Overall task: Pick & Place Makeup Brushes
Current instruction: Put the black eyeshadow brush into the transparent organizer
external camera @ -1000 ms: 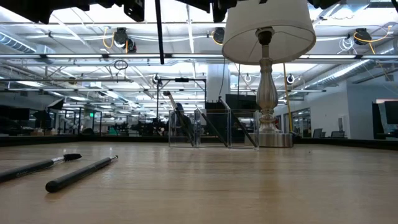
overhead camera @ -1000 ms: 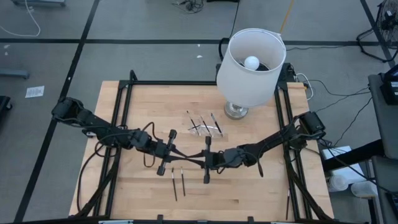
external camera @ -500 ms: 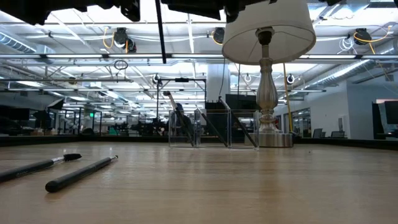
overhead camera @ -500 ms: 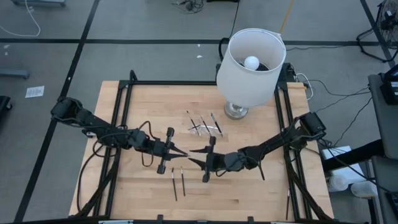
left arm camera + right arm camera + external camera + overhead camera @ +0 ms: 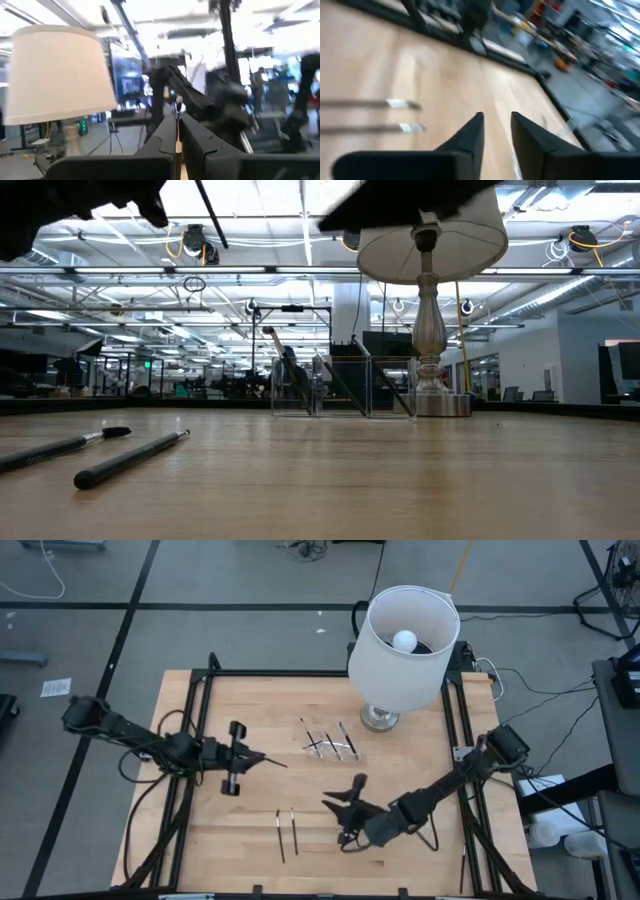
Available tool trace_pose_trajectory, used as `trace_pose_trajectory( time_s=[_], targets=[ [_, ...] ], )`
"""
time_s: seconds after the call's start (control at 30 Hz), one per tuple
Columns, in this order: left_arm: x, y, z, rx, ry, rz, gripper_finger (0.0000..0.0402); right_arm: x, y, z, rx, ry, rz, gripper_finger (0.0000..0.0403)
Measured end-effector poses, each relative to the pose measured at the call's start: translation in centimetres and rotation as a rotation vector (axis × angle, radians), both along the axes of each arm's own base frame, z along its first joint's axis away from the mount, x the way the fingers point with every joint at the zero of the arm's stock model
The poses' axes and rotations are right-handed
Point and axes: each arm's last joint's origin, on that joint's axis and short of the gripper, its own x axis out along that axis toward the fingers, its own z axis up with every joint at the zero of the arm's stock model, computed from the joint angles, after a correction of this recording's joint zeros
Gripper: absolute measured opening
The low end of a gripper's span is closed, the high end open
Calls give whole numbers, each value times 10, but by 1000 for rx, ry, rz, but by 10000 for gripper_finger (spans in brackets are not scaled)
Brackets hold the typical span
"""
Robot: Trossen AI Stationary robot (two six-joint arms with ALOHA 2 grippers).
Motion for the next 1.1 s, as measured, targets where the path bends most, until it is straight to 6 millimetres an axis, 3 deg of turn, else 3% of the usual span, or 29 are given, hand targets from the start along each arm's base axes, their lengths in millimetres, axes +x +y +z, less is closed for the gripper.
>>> trace_pose_trajectory(
  time_s=[0.2,0.47,0.8,1.1],
  targets=[
    [1,10,-5,-94,1,-11,10,-24,-8,-5,-27,73,-229,9],
    [19,10,-9,-162,1,39,10,-51,-52,-6,165,103,-276,1],
    [72,6,-16,-220,115,329,10,-80,-98,-5,223,48,-397,1],
    [128,-7,-20,-265,144,455,10,-113,-116,-24,262,16,-424,0]
  ],
)
